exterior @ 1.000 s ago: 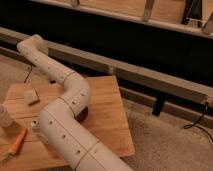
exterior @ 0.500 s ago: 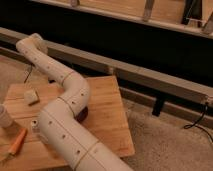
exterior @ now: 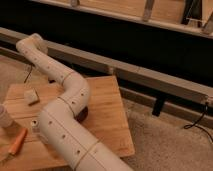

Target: Place the eraser in the ceramic cup

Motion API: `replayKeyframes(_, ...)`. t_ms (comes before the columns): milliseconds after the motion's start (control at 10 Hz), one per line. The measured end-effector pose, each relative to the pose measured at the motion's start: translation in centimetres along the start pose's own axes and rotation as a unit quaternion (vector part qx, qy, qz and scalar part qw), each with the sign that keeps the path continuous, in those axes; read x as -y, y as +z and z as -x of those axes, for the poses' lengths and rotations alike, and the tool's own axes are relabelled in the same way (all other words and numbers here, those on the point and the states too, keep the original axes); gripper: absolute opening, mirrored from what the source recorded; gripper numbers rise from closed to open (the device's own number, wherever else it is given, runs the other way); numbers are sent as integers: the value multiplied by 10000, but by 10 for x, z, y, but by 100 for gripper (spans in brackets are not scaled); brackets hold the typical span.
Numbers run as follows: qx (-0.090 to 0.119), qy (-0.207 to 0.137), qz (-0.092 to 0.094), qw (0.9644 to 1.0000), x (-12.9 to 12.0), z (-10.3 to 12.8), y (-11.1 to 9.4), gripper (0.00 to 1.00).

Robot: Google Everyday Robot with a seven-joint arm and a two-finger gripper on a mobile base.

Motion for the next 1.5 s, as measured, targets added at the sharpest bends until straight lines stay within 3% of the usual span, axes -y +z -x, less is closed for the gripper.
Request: replayKeyframes(1500,6,-35,44,10000,-3,0,-3,0)
